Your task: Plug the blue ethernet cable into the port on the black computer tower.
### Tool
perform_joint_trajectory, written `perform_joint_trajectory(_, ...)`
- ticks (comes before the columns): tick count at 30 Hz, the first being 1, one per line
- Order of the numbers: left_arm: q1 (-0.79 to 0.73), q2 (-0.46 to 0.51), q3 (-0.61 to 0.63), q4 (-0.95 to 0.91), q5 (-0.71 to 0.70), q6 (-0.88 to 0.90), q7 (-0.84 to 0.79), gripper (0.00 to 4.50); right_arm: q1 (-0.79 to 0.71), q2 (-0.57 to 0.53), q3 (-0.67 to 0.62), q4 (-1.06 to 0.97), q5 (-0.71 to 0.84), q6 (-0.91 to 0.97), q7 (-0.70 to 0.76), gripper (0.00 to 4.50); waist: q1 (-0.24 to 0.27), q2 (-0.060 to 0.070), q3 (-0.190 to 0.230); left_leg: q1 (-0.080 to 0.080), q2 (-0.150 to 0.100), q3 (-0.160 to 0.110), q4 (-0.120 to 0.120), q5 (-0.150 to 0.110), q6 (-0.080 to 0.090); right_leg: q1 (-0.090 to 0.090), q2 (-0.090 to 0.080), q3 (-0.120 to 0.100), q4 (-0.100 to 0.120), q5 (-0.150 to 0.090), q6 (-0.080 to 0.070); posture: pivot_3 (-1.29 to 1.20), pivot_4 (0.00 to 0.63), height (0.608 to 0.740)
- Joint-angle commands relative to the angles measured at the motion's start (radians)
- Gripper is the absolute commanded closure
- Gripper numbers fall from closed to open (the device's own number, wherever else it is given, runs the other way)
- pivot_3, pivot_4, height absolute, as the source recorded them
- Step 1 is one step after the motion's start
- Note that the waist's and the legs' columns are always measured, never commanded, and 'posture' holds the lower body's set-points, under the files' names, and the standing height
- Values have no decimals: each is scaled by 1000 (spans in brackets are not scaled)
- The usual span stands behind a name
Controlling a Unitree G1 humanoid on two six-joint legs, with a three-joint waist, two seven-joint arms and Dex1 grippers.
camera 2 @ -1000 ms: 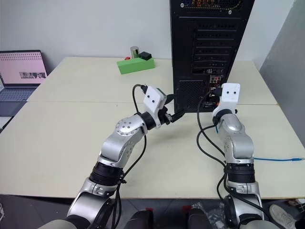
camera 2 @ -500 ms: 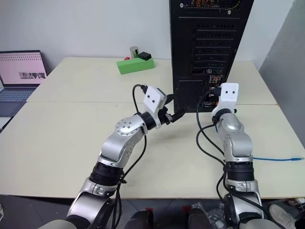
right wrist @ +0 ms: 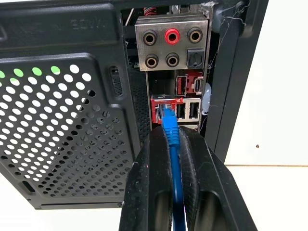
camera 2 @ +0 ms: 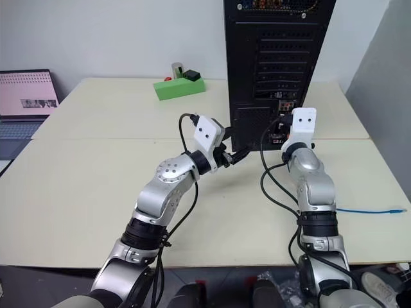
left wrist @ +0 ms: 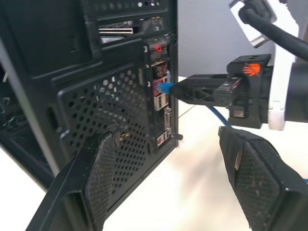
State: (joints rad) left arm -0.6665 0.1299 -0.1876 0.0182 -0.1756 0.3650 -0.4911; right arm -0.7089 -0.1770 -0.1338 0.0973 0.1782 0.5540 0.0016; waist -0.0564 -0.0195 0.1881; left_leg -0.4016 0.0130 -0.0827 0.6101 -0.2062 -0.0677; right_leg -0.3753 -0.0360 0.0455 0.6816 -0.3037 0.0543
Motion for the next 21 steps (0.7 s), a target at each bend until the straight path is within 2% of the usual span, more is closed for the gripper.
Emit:
perform_joint_trajectory(1,-15,-10,14,-30,-4,-13,5,1018,-63,-3,-7,-1,-4,-27,3,4500,-2,0,0,0,0,0,0,0,0,0,0,0,0,0,0,0,150,740)
perform_joint_trajectory(12,-16,-12,19,-27,0,-14,13,1018,-73,-3,-14,18,8,-23,16,4500,-5,0,0,1,0,1,0,0,0,0,0,1,0,0,0,0,150,740)
perform_joint_trajectory(14,-17,-10,24,-24,1,-12,17,1001,-60,-6,-17,8,12,-19,24,3815,-5,0,0,1,0,1,0,0,0,0,0,1,0,0,0,0,150,740)
perform_joint_trajectory(15,-18,-6,23,-21,3,-12,16,1001,-51,-9,-18,-1,13,-15,31,3727,-3,0,0,1,0,1,0,0,0,0,0,1,0,0,0,0,150,740)
perform_joint_trajectory(21,-39,9,36,4,7,-11,16,1001,3,-31,-30,-72,36,23,70,2546,4,0,0,-1,0,0,-1,0,0,-1,0,1,-1,0,0,0,150,740)
